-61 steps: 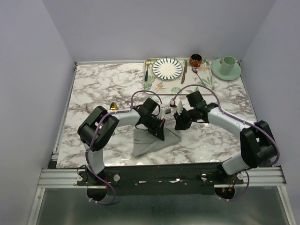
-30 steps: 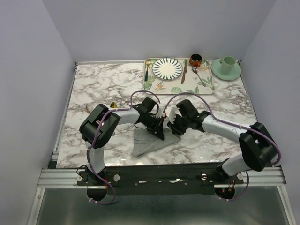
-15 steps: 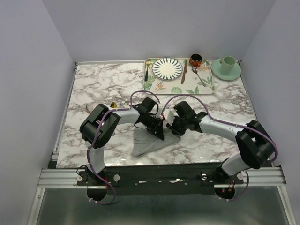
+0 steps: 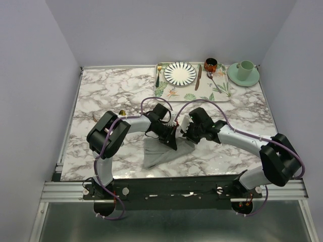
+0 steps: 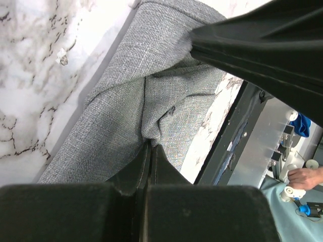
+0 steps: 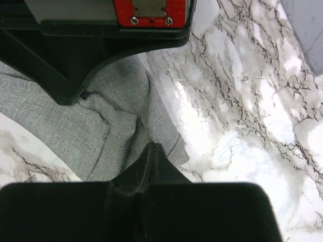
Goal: Fold the napkin into a case and place the utensils inside
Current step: Stuff the top corner of the smaller-rectangle-folded napkin into the folded napkin.
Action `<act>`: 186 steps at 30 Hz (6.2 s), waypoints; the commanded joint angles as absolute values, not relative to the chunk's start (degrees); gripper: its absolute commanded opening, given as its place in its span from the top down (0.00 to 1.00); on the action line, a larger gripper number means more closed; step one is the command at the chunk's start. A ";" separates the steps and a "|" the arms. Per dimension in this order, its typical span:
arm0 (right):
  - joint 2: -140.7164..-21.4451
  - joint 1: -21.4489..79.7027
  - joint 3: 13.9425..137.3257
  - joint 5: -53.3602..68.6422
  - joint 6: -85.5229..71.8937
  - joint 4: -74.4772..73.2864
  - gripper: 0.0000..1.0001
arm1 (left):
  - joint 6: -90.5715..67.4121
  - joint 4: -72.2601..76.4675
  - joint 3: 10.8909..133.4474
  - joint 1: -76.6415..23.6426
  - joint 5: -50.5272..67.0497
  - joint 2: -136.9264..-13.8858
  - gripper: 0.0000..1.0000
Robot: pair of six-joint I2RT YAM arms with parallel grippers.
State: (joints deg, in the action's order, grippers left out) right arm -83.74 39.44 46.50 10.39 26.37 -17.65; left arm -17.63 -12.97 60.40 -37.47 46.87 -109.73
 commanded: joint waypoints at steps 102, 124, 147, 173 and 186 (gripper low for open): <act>-89.47 32.08 53.96 9.23 12.40 -18.89 0.99 | -11.25 -21.01 79.01 -34.63 48.43 -124.63 1.00; -92.81 30.32 56.69 13.45 13.27 -23.73 0.99 | -10.46 -14.42 74.10 -35.68 49.74 -115.85 1.00; -92.11 23.64 56.78 25.49 7.74 -24.17 0.99 | -10.99 -5.80 68.64 -36.39 49.83 -112.24 1.00; -93.43 20.30 56.95 31.29 7.21 -23.82 0.99 | -5.89 -11.51 76.63 -35.86 52.03 -116.98 1.00; -93.34 19.86 58.27 31.81 6.94 -23.99 0.99 | -11.16 -15.20 82.09 -32.61 53.88 -128.76 1.00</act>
State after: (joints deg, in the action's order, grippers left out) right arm -93.38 20.25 56.21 29.71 7.35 -23.24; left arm -9.58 -13.17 80.68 -33.41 54.46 -125.03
